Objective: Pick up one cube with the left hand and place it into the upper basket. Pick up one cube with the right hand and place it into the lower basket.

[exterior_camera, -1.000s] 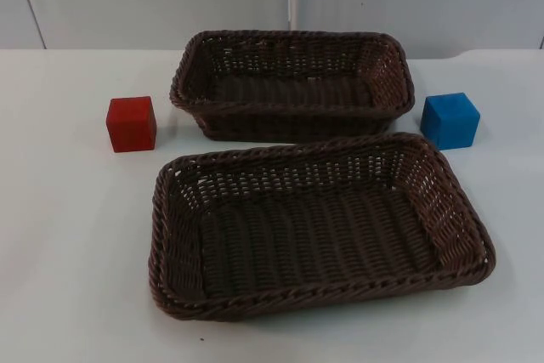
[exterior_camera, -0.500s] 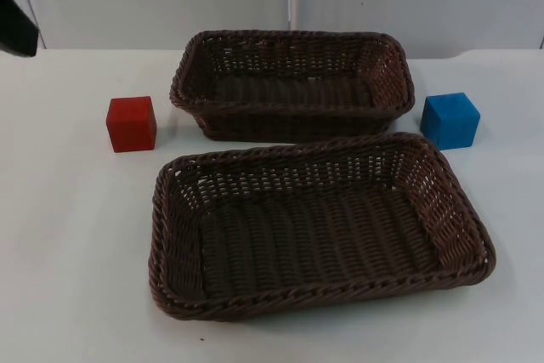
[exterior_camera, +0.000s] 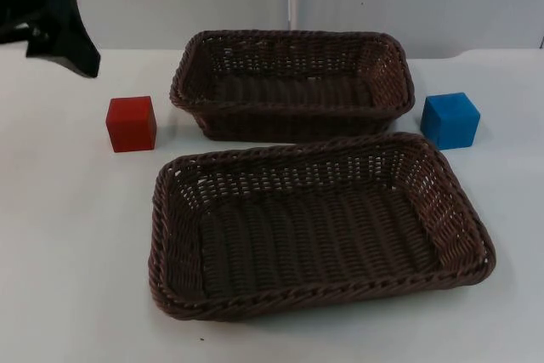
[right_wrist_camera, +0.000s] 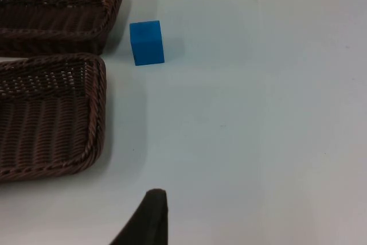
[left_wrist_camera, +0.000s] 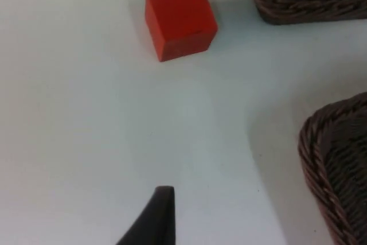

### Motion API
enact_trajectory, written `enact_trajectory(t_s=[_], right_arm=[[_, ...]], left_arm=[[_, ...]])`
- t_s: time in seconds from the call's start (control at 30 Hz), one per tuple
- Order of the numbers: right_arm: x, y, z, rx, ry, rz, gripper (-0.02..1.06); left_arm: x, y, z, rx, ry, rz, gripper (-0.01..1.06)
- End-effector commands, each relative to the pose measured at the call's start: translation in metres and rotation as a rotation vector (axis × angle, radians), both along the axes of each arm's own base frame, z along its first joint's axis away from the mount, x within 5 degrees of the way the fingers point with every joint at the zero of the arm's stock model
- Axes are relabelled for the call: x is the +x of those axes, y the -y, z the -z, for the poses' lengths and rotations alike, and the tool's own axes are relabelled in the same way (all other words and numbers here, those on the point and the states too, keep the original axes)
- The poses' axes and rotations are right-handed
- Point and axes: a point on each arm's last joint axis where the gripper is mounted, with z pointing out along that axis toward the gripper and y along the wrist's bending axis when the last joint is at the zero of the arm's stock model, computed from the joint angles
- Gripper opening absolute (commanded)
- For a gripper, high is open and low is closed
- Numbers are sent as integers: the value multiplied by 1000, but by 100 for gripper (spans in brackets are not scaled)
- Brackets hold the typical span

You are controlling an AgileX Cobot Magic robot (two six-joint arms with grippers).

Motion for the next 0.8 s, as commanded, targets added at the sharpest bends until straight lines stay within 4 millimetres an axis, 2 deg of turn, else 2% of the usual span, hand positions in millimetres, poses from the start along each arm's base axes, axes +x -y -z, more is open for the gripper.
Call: enact_trajectory(t_s=[0.0,0.2,0.47,0.77], right_arm=[[0,0,0,-9,12,2,105],[0,0,0,-9,12,2,105],[0,0,0,-9,12,2,105],[0,0,0,-9,12,2,105]], left_arm=[[10,2,4,-9,-4,-10,105],[24,4,10,-21,-12,-21,105],[50,5,39,-19,-56,-36,105],[76,7,54,-27,-67,-47,105]])
